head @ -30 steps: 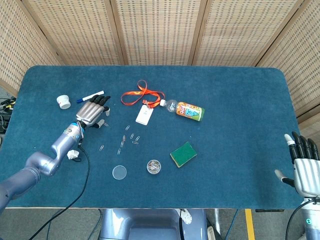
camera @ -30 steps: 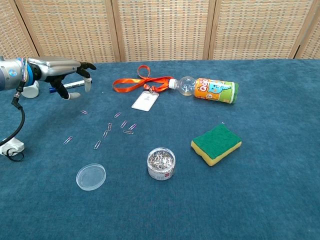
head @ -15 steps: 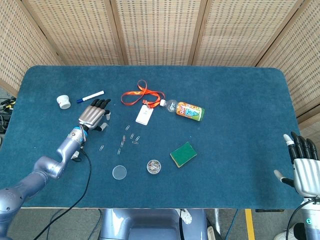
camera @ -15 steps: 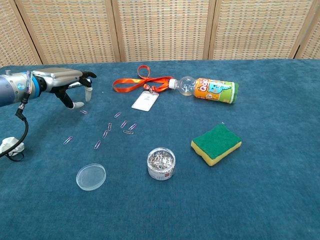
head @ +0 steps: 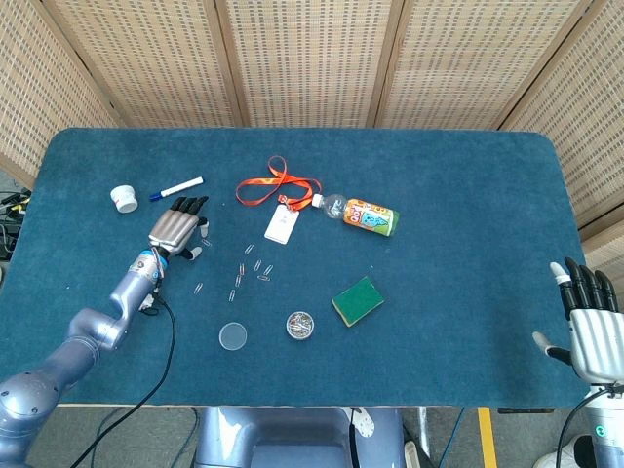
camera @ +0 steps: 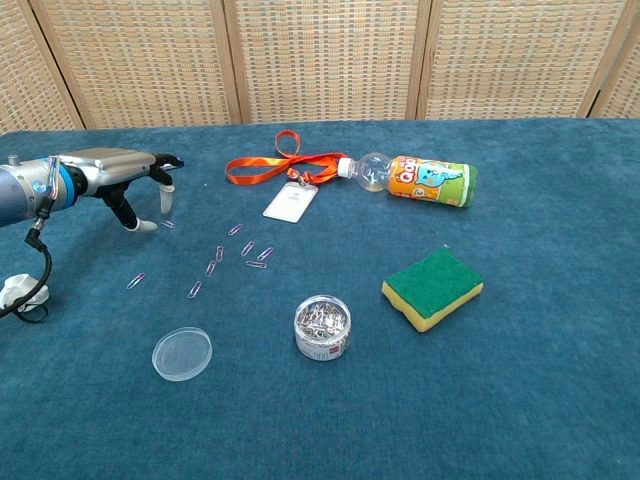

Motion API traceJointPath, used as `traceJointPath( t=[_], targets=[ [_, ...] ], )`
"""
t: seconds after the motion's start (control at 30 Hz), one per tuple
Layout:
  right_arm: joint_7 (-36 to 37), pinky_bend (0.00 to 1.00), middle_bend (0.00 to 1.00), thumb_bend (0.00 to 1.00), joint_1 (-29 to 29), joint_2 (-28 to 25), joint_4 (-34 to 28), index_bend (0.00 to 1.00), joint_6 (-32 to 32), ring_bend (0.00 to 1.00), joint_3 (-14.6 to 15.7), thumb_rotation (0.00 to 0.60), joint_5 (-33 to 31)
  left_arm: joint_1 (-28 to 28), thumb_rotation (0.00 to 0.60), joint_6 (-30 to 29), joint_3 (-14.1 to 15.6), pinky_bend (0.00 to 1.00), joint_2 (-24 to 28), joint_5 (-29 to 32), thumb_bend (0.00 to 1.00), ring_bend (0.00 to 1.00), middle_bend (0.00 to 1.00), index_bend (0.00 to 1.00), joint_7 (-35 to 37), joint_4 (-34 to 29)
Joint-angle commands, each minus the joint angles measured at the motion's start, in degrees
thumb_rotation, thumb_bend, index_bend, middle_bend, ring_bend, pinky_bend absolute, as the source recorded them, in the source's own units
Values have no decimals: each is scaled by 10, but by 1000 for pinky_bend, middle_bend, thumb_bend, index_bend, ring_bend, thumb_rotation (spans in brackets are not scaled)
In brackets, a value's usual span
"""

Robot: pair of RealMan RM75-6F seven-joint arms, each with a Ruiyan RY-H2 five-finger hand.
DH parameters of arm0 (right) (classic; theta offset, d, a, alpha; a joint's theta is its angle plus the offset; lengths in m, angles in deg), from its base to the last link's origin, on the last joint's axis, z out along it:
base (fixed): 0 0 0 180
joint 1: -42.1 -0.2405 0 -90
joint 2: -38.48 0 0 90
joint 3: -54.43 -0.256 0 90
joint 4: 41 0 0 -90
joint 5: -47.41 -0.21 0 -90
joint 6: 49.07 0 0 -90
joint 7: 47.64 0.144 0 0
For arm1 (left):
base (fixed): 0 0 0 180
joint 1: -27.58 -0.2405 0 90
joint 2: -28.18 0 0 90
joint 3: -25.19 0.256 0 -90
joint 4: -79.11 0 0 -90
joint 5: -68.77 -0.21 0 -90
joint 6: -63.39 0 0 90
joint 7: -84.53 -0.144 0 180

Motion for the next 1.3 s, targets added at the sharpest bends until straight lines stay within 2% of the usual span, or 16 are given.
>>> traceJointPath(
  t=[0.03,0.57,1.07,1.3],
  targets=[
    [-1,0,0,0,-1,1,1,0,1,0,0,600,0,2,600,5,4,0,-10,-3,304,0,0,481,11,16],
    [0,0,0,0,-2,1,3,0,6,0,0,600,-6,16,600,15,11,0,-27,-13,307,0,0,481,27,44],
    [0,0,0,0,-4,1,2,0,10,0,2,600,-7,25,600,31,14,0,-27,-14,321,0,0,505,17,46],
    [3,0,0,0,-4,-1,1,0,10,0,2,600,-5,27,600,38,13,0,-28,-11,365,0,0,509,9,49]
  ],
)
